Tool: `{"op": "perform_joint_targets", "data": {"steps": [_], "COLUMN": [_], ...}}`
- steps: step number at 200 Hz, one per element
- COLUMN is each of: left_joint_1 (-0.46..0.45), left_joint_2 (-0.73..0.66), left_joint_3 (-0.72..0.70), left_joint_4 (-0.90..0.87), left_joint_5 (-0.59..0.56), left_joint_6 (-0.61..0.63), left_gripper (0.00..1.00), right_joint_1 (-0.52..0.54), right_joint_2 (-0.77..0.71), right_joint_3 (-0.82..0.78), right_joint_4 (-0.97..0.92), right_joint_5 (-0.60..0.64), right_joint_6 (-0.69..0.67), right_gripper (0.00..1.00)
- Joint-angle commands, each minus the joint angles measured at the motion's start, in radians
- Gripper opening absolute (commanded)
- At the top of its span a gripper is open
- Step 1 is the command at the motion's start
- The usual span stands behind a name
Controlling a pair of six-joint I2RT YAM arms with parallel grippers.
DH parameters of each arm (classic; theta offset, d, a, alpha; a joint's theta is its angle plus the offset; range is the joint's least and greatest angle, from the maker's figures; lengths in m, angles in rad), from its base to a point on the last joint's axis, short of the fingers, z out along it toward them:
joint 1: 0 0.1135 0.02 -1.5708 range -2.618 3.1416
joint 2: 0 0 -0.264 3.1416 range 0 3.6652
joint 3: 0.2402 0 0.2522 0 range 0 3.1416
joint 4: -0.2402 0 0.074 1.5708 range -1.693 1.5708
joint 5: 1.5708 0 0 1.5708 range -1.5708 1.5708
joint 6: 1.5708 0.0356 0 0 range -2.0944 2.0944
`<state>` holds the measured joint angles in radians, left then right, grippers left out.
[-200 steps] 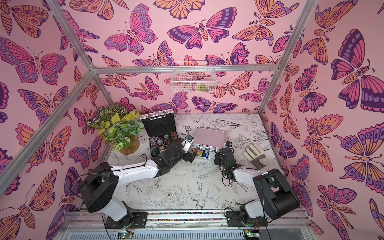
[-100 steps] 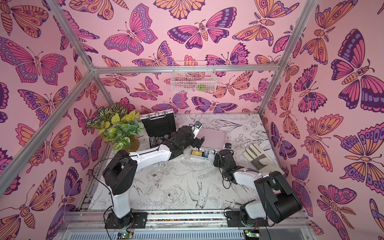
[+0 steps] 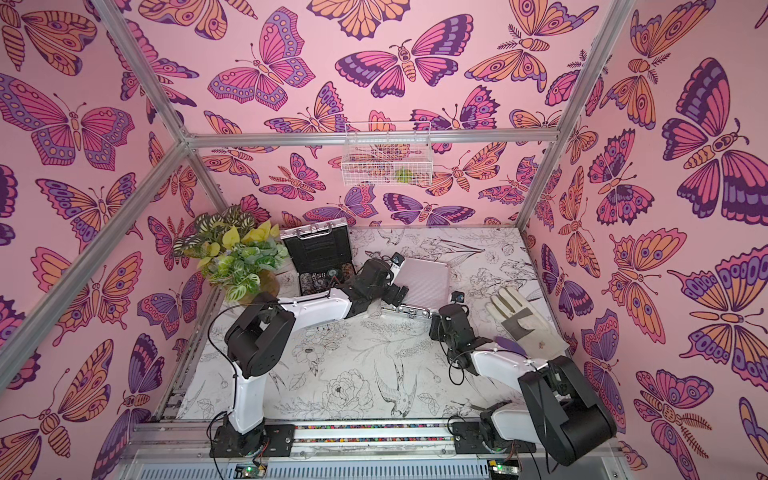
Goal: Close the poker set cases
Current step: Close the lid of the poker set case.
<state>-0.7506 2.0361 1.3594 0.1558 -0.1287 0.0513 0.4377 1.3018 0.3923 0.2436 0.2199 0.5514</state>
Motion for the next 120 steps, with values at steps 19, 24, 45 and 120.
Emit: {"op": "perform_joint_targets", "data": {"steps": [19,24,45,120], "left_joint_1": [0.016,0.016,0.016,0.016], "left_joint_2": [0.018,0.021,0.022,-0.016], "left_joint_3": [-0.054,-0.06,-0.081,-0.165], "left_joint_4": [-0.015,-0.015,-0.015,-0.021], "left_joint_5": [-0.004,-0.003,-0.002,-0.006], "left_joint_6": [-0.091,-0.1,-0.13,-0.174], "left_gripper": [1.0,1.0,1.0,1.0], "right_joint_1": [0.055,0.066,0.107,0.164], "right_joint_2": [-0.037,-0.041,-0.071,-0.277], "right_joint_3": [0.046,0.053,0.09,0.108], "right_joint_4": [-0.1,-0.116,-0.197,-0.32], "right_joint_5": [0.065,0.071,0.101,0.095], "right_joint_6": [0.006,0.005,-0.003,-0.037], "right_gripper": [0.59,0.59,0.59,0.63]}}
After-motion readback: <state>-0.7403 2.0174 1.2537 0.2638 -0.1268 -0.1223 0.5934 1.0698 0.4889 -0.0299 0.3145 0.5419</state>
